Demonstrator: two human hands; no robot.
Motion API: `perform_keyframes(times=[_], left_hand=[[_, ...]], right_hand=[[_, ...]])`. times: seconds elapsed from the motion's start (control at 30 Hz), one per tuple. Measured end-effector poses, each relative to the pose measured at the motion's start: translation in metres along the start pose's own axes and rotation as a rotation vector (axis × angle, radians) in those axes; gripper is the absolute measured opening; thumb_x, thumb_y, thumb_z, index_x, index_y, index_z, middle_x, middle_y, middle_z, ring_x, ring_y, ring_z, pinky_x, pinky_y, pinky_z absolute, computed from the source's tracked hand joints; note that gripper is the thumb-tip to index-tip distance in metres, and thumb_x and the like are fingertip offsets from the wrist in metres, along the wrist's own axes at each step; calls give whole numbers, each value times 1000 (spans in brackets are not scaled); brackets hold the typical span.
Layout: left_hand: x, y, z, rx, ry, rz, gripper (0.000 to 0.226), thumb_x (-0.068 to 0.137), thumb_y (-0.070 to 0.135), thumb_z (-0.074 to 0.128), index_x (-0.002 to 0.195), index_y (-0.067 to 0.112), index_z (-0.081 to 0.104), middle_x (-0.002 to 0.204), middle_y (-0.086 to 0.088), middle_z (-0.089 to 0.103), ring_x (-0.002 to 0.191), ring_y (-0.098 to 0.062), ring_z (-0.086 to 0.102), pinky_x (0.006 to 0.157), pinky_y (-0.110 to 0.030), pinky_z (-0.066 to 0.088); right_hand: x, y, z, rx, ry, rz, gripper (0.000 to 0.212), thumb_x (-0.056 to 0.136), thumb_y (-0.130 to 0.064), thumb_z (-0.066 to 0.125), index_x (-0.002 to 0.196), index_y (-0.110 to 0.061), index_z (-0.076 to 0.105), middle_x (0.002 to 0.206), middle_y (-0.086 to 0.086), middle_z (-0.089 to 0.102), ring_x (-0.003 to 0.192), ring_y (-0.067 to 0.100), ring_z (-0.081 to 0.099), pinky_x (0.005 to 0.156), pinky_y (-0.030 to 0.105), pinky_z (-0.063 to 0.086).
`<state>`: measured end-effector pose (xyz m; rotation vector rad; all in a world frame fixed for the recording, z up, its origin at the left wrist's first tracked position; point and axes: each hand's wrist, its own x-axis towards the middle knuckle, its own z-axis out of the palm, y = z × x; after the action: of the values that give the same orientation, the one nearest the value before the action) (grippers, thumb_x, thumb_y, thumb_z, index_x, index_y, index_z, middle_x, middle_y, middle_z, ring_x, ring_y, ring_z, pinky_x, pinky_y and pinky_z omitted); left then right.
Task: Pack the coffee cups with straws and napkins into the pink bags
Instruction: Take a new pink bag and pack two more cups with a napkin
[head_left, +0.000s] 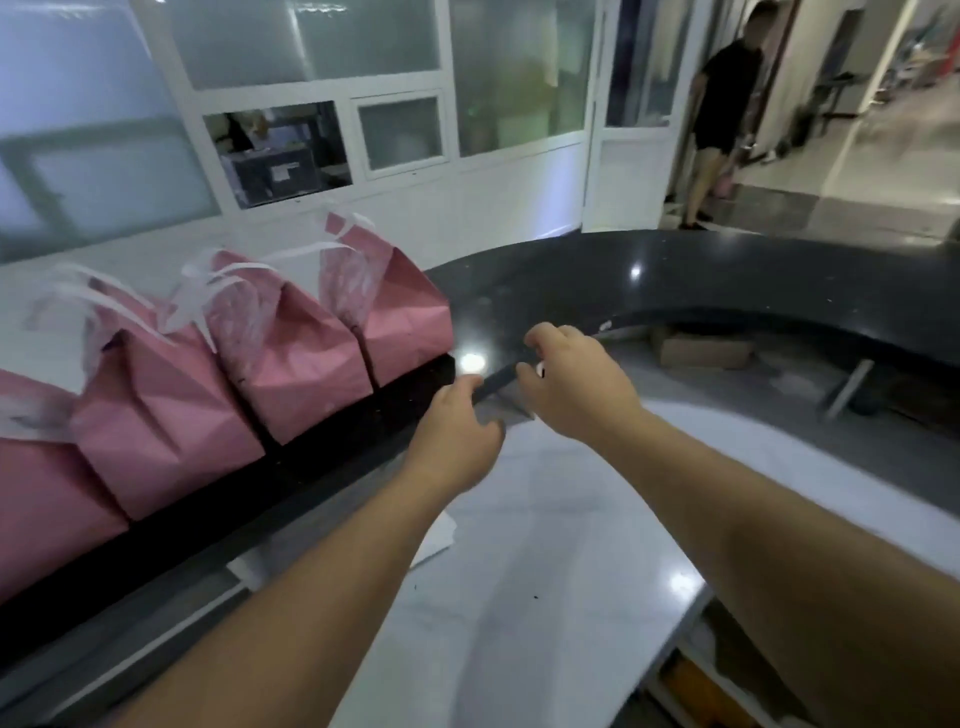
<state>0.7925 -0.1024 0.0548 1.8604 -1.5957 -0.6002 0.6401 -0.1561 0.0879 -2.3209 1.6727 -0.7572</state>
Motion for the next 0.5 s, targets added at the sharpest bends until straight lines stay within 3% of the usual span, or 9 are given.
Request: perform_keyframes(times=[0.13,0.23,0.5], left_hand=[[-32,15,40,31,-111,114,60,95,30,60,152,31,42,154,5,45,123,-21,57,87,-35,53],[-56,42,72,61,-183,214,62,99,31,60,156,31,38,161,3,41,135,-22,53,98,-36,49],[-138,132,166,133,-361,517,65,99,37,64,156,33,36,162,4,40,140,-21,50,103,-36,49]], right_hand=[[-70,31,-10,-84,63,149,35,96,-40,50,126,-23,55,121,1,61,108,27,56,85,44,52],[-122,59,-26,-143,127,280,41,96,-44,51,133,-25,53,127,0,61,111,25,57,89,46,53],[-269,135,-94,-239,270,613,47,96,-46,49,139,-25,47,132,1,58,113,26,53,87,44,50]])
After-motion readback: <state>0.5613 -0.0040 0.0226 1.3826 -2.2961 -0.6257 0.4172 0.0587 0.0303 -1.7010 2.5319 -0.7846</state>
